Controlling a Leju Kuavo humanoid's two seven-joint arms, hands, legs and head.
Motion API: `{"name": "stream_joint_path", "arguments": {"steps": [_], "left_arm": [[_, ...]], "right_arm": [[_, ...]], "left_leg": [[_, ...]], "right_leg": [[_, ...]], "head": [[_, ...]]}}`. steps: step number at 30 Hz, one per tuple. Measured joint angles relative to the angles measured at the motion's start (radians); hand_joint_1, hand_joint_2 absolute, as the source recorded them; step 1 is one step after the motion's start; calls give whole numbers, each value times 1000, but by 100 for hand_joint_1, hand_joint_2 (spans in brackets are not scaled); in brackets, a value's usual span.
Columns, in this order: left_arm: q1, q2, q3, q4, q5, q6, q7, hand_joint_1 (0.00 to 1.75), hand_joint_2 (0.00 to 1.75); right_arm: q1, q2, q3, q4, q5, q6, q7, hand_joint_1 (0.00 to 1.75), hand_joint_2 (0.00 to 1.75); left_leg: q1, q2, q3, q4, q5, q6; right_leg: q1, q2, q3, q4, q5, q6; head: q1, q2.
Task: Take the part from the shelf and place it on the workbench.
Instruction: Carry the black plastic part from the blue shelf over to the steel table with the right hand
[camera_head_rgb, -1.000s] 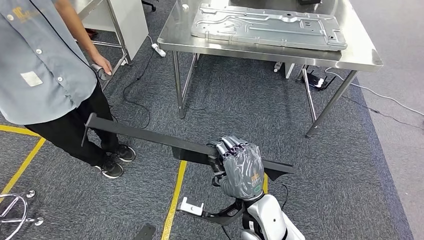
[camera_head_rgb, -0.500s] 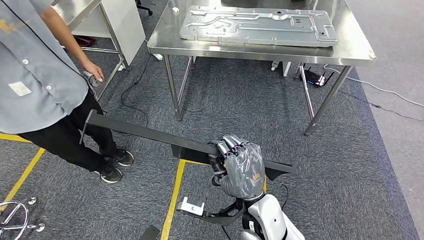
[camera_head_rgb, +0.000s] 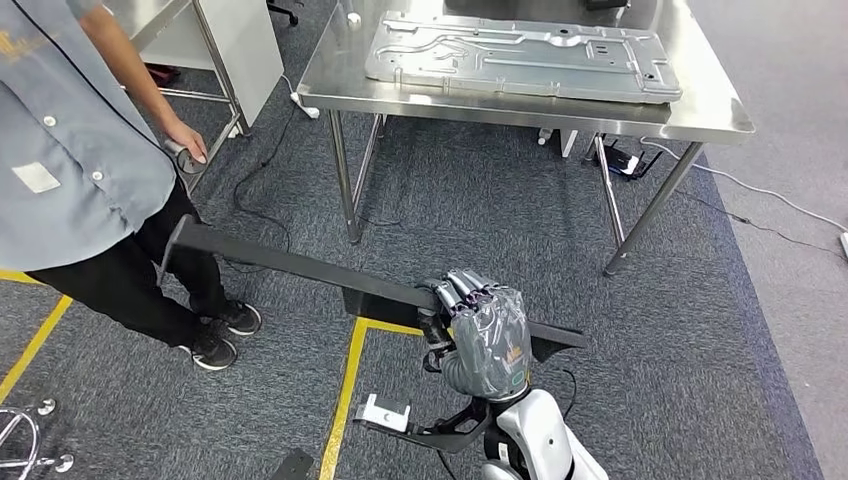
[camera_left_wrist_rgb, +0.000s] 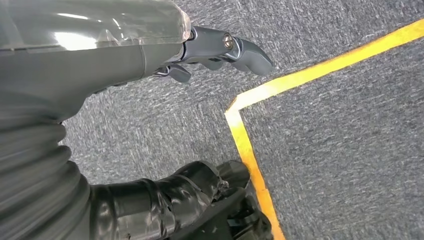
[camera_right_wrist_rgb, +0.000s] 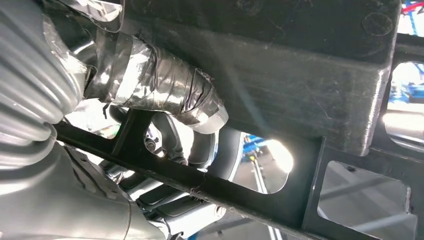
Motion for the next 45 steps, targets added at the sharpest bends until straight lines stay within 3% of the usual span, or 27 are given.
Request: {"name": "stream_joint_path", "arguments": {"steps": [1,2,4,5,7,10,12,14,16,20,22,25,26,28,30,33,34,35,36,37,39,43,45], "left_arm": [[1,0,0,0,0,0,0,0,175],[1,0,0,0,0,0,0,0,175],[1,0,0,0,0,-1,0,0,175],[0,0,0,0,0,-2,0,0,175],[0,0,0,0,0,-3,-1,0,175],[-1,0,0,0,0,-2,-2,0,175],[-1,1,0,0,0,-1,-3,0,175],[3,1,0,0,0,-1,-3,0,175],[8,1,0,0,0,-1,-3,0,175],[10,1,0,0,0,-1,-3,0,175],[10,1,0,0,0,-1,-3,0,175],[6,5,0,0,-1,-2,-2,0,175],[5,6,0,0,-2,-2,-2,0,175],[5,6,0,0,-2,-2,-2,0,175],[4,6,-1,0,-2,-3,-2,0,175],[5,6,-1,0,-2,-4,-4,0,175],[7,6,-1,0,-2,-5,-5,0,175],[9,6,-1,0,-2,-5,-5,0,175],[10,5,-1,0,-2,-5,-6,0,175],[10,5,-1,0,-2,-5,-6,0,175],[9,4,-1,0,-1,-4,-7,0,175],[8,4,-1,0,-2,-3,-10,0,175],[6,4,-1,0,-2,-3,-11,0,175]], "right_arm": [[1,0,0,0,-5,0,-1,175,175],[1,0,0,0,-12,0,-4,175,175],[1,0,0,0,-23,1,-9,175,175],[0,0,0,0,-28,1,-12,175,175],[1,0,0,-1,-33,2,-13,175,175],[6,0,0,-4,-36,0,-14,175,175],[8,0,-1,-6,-35,-6,-13,175,175],[15,0,-7,-6,-23,-17,-9,175,175],[27,0,-18,-6,3,-28,1,175,175],[33,0,-27,-7,20,-32,9,175,175],[35,0,-32,-8,31,-33,12,175,175],[41,0,-57,-17,81,-43,22,175,175],[43,0,-65,-21,93,-47,24,175,175],[46,0,-72,-26,95,-49,25,175,175],[46,0,-75,-29,96,-51,25,175,175],[54,0,-80,-31,97,-54,30,175,175],[59,0,-84,-33,97,-54,33,175,175],[64,0,-89,-37,98,-54,35,175,175],[69,-1,-94,-43,100,-55,36,175,175],[74,-1,-100,-51,102,-55,36,175,175],[82,0,-111,-65,106,-58,33,175,175],[101,0,-131,-91,110,-60,28,175,175],[104,1,-138,-102,112,-61,25,175,175]], "left_leg": [[0,-1,5,0,-4,-2],[1,-1,11,1,-9,-4],[0,-2,25,3,-22,-14],[-1,-2,29,3,-28,-20],[-4,-1,33,0,-34,-33],[-1,2,34,17,-50,-48],[0,1,-12,112,-90,-52],[0,1,-93,246,-132,-54],[0,1,-141,302,-125,-53],[0,1,-145,286,-95,-51],[-1,0,-133,248,-65,-48],[-14,-1,-58,63,13,-23],[-16,-3,-35,14,25,-14],[-12,-5,-12,-7,22,-4],[-8,-5,11,-17,16,5],[-8,-6,34,-18,-4,7],[-7,-6,44,-18,-13,6],[-6,-7,56,-18,-22,3],[-5,-8,70,-18,-33,0],[-4,-8,82,-18,-43,-5],[-3,-8,97,-20,-60,-19],[-2,-6,115,-1,-68,-46],[0,-6,77,75,-87,-50]], "right_leg": [[-2,-1,-5,-7,24,1],[-4,-3,11,-54,65,1],[-4,-7,70,-190,137,-2],[-2,-9,93,-238,149,-6],[5,-7,109,-266,140,-16],[1,-1,124,-279,134,-36],[0,-2,139,-286,127,-50],[4,-2,151,-286,116,-58],[8,0,165,-286,104,-60],[10,2,175,-286,97,-59],[11,4,182,-286,92,-59],[14,7,208,-289,72,-41],[15,7,217,-289,69,-32],[13,6,219,-268,67,-19],[9,3,179,-190,38,-11],[0,1,64,-35,-16,1],[-3,0,43,-30,-9,5],[-6,-2,39,-60,21,8],[-8,-4,52,-119,69,10],[-9,-7,68,-182,116,9],[-2,-12,91,-265,158,0],[3,-7,114,-281,148,-36],[1,-5,136,-287,140,-51]], "head": [[0,0],[0,0],[0,0],[0,0],[-2,0],[-5,0],[-7,0],[-8,0],[-8,0],[-8,0],[-8,0],[-6,0],[-6,0],[-6,0],[-3,0],[-1,0],[-1,0],[-1,0],[-1,0],[-1,0],[-3,0],[-6,0],[-9,0]]}}
